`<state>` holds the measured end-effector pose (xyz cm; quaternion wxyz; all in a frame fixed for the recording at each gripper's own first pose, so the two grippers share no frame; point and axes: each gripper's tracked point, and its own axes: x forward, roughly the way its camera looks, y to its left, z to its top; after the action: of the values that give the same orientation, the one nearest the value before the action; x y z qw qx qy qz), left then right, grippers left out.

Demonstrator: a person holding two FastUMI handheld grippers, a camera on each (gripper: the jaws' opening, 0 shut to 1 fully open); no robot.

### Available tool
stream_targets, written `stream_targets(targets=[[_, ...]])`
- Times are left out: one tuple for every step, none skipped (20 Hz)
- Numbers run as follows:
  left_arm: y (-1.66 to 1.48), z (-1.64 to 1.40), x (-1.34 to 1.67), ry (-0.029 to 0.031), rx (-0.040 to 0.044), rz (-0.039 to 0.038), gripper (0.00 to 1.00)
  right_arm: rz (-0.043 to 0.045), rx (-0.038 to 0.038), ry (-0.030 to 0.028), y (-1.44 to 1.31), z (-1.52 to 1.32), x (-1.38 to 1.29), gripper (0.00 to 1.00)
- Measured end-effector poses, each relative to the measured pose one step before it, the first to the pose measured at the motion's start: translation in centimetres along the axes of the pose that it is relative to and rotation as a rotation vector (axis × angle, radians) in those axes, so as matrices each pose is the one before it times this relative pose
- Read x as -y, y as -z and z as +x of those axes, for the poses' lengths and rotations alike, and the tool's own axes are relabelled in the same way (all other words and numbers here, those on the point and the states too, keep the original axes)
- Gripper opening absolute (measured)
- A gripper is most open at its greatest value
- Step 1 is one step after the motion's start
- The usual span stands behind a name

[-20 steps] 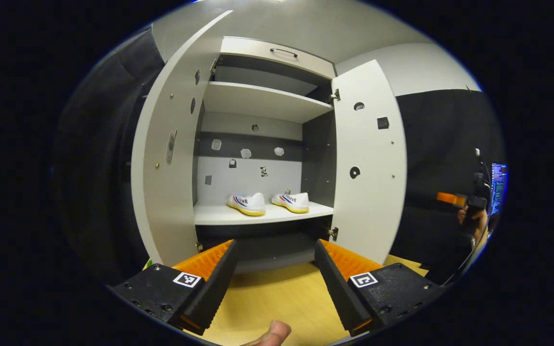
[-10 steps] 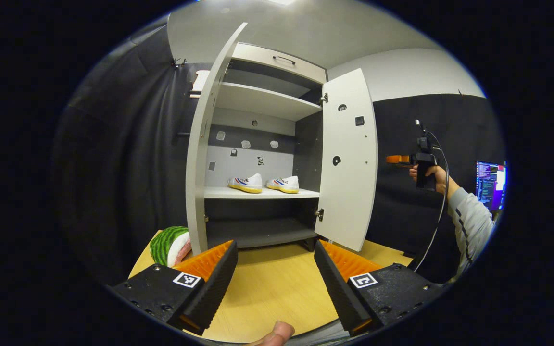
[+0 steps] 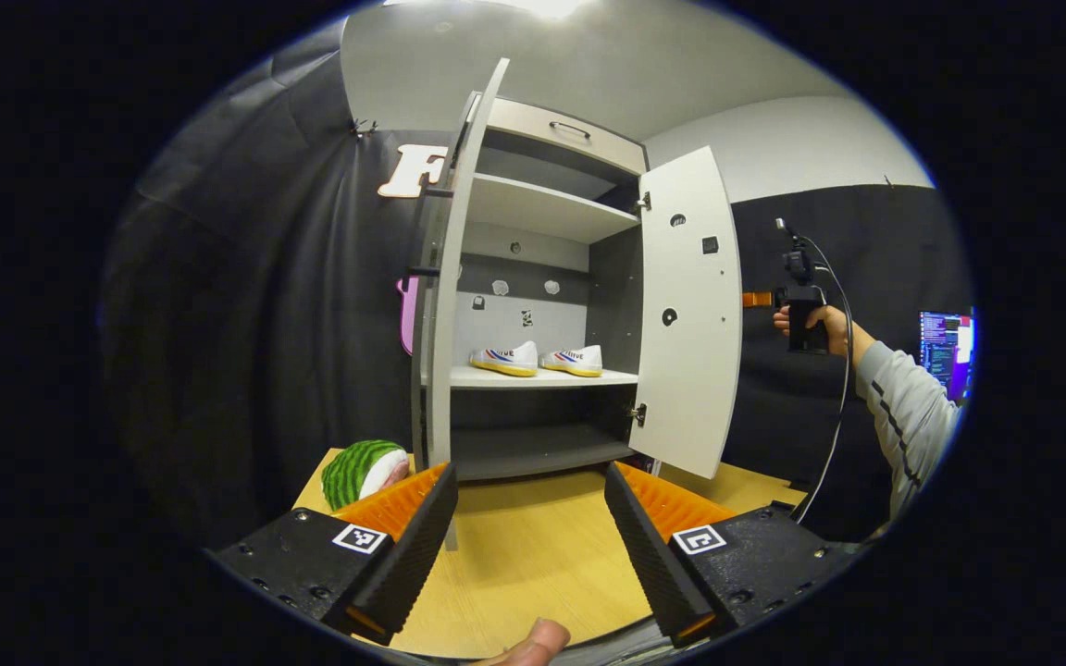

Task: Grab one shoe with the right hand and put it into the shoe cabinet, grab the other shoe with the left hand and put it into the shoe cabinet; then close the right door with the right hand and the left door with the left hand.

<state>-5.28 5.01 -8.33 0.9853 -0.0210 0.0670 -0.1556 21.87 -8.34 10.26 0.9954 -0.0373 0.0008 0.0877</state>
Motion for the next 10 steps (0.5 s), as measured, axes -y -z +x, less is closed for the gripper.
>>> stream_targets(targets=[[0.064, -0.503, -0.485, -0.00576, 0.00028, 0.00713, 0.96, 0.02253, -0.01231, -0.0007, 0.323, 0.077, -0.317, 0.93], [-0.048, -0.507, -0.467, -0.00774, -0.00037, 0.01101, 0.96, 0.00943, 0.00185, -0.00705, 0.086, -0.033, -0.432, 0.93], [-0.051, -0.455, -0.563, -0.01588, -0.00087, 0.0056, 0.96, 0.00579, 0.00903, -0.0158, -0.043, 0.121, -0.469, 0.96], [-0.208, -0.419, -0.572, -0.01466, 0.00454, -0.00288, 0.96, 0.01533, 0.00071, -0.02419, 0.014, 0.016, -1.027, 0.93], [-0.047, -0.725, -0.282, -0.01008, -0.00038, -0.00319, 0.96, 0.00776, -0.00117, -0.02569, 0.185, -0.031, -1.408, 0.93], [0.031, -0.657, -0.241, -0.00752, 0.00034, -0.00842, 0.96, -0.00956, 0.00458, -0.02156, -0.158, -0.064, -1.202, 0.93], [0.042, -1.058, -0.361, -0.00569, 0.00248, -0.00328, 0.96, -0.01278, 0.00994, -0.01118, -0.345, 0.285, -1.107, 0.93], [-0.107, -0.814, -0.349, -0.00552, 0.00718, -0.00224, 0.96, -0.01169, 0.01292, 0.00187, -0.358, 0.315, -1.066, 0.93], [-0.025, -0.706, -0.489, -0.01109, 0.0004, 0.00329, 0.94, -0.00701, 0.01185, 0.00678, -0.291, 0.37, -1.004, 0.96], [-0.196, -0.319, -0.592, -0.01574, 0.00249, 0.0021, 0.96, -0.00298, 0.00088, -0.00082, -0.066, 0.415, -1.16, 0.93]])
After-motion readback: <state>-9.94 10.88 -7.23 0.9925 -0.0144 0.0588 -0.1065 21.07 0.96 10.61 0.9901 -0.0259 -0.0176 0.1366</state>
